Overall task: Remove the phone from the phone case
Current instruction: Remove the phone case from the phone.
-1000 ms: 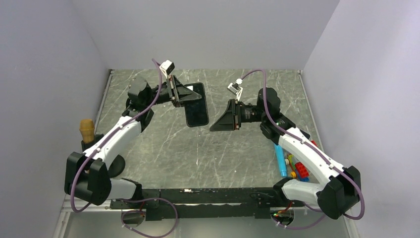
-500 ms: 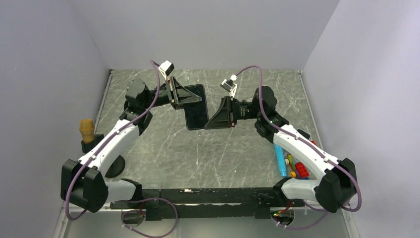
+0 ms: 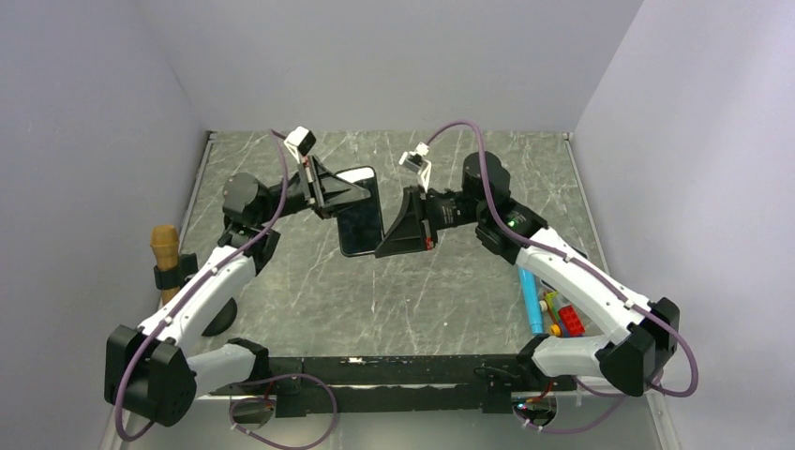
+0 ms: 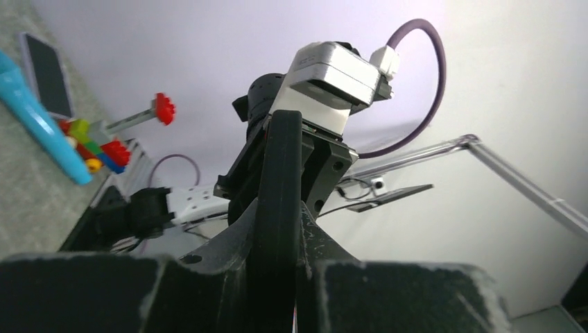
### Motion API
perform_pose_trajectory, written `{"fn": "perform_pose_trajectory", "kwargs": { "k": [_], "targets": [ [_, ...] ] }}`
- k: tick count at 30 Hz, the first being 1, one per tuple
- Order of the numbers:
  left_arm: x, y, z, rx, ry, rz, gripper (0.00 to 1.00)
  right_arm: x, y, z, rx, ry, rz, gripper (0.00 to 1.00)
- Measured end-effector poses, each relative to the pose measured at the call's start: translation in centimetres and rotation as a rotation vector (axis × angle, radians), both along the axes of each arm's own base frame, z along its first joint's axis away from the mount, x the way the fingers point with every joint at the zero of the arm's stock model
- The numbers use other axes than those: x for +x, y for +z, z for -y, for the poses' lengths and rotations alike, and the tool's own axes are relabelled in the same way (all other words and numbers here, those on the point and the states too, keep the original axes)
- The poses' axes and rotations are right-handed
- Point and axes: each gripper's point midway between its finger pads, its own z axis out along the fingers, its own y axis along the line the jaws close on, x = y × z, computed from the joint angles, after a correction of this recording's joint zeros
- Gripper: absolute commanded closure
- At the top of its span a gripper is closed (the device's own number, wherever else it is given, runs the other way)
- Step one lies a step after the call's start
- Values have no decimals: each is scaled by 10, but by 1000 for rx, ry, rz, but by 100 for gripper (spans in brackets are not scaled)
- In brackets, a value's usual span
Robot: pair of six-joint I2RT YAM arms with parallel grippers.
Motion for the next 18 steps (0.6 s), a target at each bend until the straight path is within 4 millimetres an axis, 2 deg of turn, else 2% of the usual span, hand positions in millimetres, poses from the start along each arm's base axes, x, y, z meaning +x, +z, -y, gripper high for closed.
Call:
{"fn": "perform_pose_trajectory", "kwargs": {
  "k": [5,9,14,18],
  "targets": [
    [-16,34,-13,-95,9,41,100,-14,34,-12,-18,60,169,100],
    [-21,46,-16,-128,-7,31,100,-22,45,-20,-50,99,250,100],
    [-18,53,-8,-138,-45,-72,100,-17,44,-38,-62,111,383,100],
    [-13,47,-4,-130,-62,-143,100,-13,40,-37,-87,101,419,100]
  ]
}}
